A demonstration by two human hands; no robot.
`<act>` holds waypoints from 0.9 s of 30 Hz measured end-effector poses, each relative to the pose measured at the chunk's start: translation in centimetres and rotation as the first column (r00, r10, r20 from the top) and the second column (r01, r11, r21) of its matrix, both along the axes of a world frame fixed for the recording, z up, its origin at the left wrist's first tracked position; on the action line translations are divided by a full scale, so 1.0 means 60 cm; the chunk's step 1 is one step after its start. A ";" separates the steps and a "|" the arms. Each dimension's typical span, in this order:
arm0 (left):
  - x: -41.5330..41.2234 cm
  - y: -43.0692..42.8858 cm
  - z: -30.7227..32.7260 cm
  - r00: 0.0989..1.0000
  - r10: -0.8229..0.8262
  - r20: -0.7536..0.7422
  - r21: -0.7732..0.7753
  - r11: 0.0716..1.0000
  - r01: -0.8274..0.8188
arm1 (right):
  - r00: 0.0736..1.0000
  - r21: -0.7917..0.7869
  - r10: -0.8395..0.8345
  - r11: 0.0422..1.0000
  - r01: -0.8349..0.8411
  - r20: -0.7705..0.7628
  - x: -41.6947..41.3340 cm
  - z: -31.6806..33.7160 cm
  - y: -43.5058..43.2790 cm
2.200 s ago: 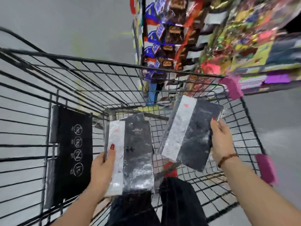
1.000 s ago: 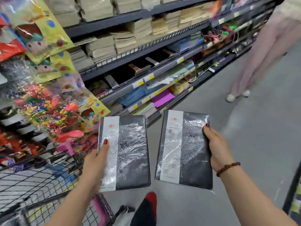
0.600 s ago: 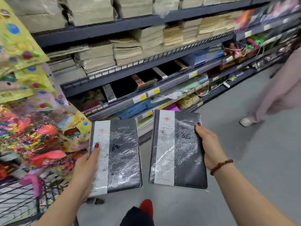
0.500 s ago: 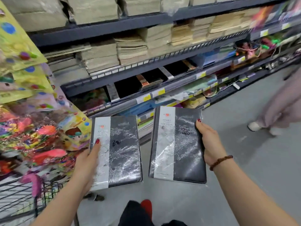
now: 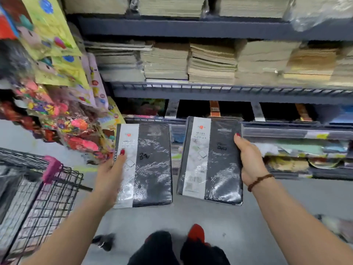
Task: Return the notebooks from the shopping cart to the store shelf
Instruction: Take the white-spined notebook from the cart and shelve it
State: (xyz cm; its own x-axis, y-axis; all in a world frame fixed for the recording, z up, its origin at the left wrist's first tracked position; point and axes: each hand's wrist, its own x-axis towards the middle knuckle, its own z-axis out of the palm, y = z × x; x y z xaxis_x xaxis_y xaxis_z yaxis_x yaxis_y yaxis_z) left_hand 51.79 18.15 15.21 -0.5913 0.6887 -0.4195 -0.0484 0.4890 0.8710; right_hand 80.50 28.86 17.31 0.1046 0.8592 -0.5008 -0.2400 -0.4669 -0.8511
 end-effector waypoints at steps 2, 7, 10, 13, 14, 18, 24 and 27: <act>0.006 0.007 0.002 0.998 0.061 -0.013 0.012 0.998 -0.061 | 0.999 -0.008 0.040 0.999 -0.039 0.009 -0.010 -0.009 0.040; -0.007 0.034 -0.021 0.989 0.147 0.002 -0.042 0.988 -0.147 | 0.993 -0.028 0.117 0.993 -0.116 0.034 -0.053 -0.049 0.127; -0.022 0.049 -0.052 0.982 0.186 -0.023 -0.081 0.979 -0.187 | 0.986 -0.014 0.143 0.990 -0.142 0.089 -0.084 -0.081 0.172; -0.036 0.066 -0.078 0.980 0.197 -0.040 -0.072 0.977 -0.200 | 0.982 0.008 0.127 0.992 -0.129 0.137 -0.115 -0.107 0.209; -0.039 0.069 -0.088 0.979 0.200 -0.034 -0.065 0.977 -0.201 | 0.978 0.015 0.130 0.991 -0.134 0.162 -0.126 -0.114 0.220; -0.051 0.078 -0.125 0.984 0.179 -0.011 -0.077 0.981 -0.179 | 0.963 0.002 0.138 0.990 -0.143 0.233 -0.160 -0.142 0.271; -0.049 0.085 -0.163 0.977 0.196 0.084 -0.085 0.978 -0.189 | 0.939 0.040 0.023 0.998 -0.040 0.344 -0.169 -0.181 0.339; -0.050 0.094 -0.178 0.972 0.210 0.109 -0.082 0.976 -0.202 | 0.904 -0.024 0.133 0.991 -0.135 0.407 -0.183 -0.193 0.358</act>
